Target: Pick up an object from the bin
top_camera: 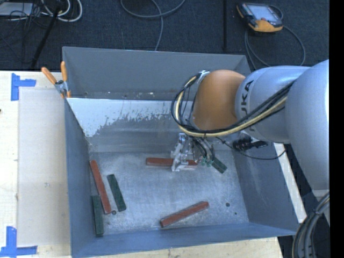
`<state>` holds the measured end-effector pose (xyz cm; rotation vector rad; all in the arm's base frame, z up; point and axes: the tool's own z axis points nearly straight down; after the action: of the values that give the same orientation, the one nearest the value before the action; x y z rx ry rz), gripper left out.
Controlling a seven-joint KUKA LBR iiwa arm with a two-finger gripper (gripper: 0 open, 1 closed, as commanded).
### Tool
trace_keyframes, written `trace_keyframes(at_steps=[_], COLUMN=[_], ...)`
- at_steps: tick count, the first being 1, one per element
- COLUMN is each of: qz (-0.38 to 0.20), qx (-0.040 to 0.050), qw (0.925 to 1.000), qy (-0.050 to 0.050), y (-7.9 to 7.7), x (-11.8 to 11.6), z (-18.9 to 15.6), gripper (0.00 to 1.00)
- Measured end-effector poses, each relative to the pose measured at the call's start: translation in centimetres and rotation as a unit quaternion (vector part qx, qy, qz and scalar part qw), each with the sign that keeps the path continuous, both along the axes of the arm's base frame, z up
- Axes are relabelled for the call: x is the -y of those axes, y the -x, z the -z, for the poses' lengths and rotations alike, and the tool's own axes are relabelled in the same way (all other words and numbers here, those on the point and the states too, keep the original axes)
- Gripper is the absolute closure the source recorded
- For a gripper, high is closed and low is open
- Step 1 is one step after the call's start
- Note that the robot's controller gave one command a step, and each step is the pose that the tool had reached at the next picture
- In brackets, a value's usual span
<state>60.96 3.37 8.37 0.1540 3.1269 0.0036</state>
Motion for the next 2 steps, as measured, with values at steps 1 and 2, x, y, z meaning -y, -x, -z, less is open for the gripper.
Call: trace_keyframes(at_steps=[1, 2], qz=[0.0, 0.0], qx=[0.0, -0.0032], qw=[1.0, 1.0], qy=[0.0, 0.0], y=[0.0, 0.13], x=[0.0, 0.01], z=[0.0, -0.24], gripper=[1.0, 1.0])
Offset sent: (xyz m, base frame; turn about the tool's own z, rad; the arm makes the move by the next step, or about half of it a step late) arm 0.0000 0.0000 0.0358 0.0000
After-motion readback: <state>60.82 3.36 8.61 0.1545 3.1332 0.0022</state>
